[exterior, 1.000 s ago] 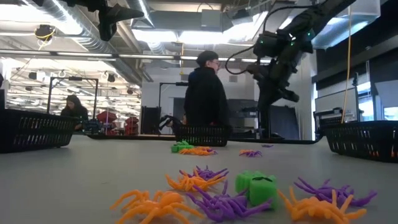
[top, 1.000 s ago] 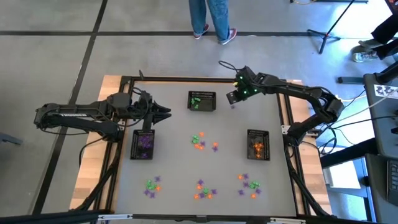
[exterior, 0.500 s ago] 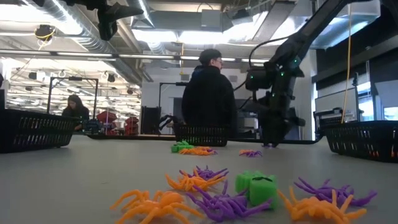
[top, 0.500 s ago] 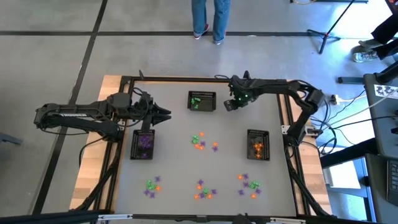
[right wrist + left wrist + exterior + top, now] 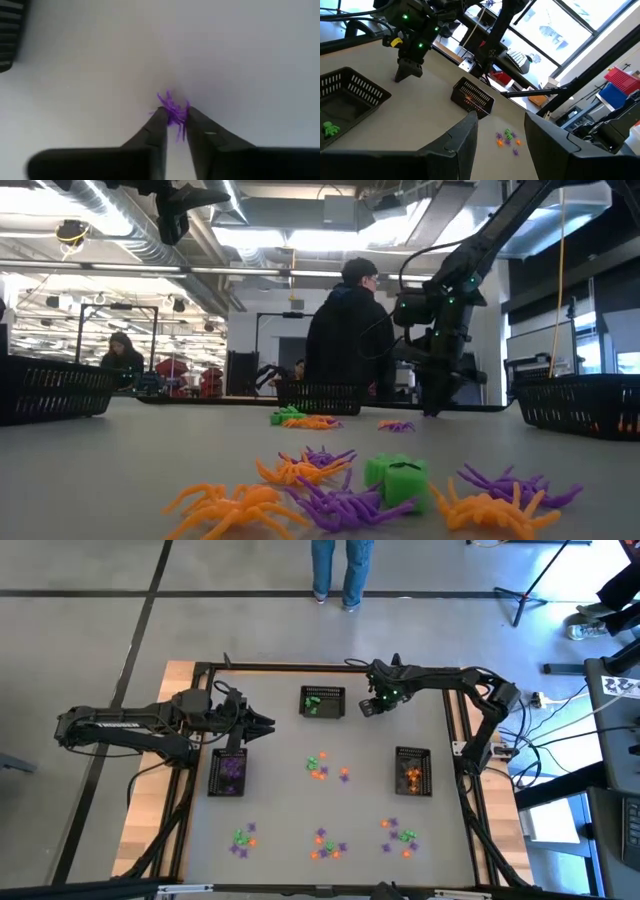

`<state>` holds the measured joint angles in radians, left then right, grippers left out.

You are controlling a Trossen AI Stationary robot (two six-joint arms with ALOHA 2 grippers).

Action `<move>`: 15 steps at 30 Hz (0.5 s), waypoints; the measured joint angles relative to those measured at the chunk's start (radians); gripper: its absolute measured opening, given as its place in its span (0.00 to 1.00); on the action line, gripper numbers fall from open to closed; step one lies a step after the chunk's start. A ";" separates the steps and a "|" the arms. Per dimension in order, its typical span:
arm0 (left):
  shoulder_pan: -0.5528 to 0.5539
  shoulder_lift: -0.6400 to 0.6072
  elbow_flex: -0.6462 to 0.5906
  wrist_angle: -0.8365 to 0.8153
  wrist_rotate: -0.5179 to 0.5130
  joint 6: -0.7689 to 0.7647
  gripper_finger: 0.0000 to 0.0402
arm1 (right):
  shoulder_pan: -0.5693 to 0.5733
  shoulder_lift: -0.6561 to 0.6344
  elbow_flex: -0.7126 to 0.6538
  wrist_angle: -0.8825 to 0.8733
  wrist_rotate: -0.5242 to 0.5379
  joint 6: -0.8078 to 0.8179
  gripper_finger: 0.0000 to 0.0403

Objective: Sort Halloween decoration
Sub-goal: Put the violet spider toy into the left bin

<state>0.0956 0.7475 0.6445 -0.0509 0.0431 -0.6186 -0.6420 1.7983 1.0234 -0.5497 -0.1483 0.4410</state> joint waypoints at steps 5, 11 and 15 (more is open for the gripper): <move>0.000 0.000 0.000 0.000 0.000 0.000 0.38 | 0.000 0.006 0.023 -0.006 -0.034 -0.004 0.02; 0.000 0.000 0.000 0.000 -0.002 0.000 0.38 | 0.001 0.004 0.067 -0.047 -0.087 -0.008 0.04; 0.000 0.000 0.000 0.000 -0.005 0.000 0.38 | 0.004 -0.014 0.111 -0.109 -0.149 -0.033 0.02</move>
<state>0.0955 0.7475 0.6445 -0.0509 0.0383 -0.6186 -0.6382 1.7840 1.1342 -0.6587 -0.2973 0.4083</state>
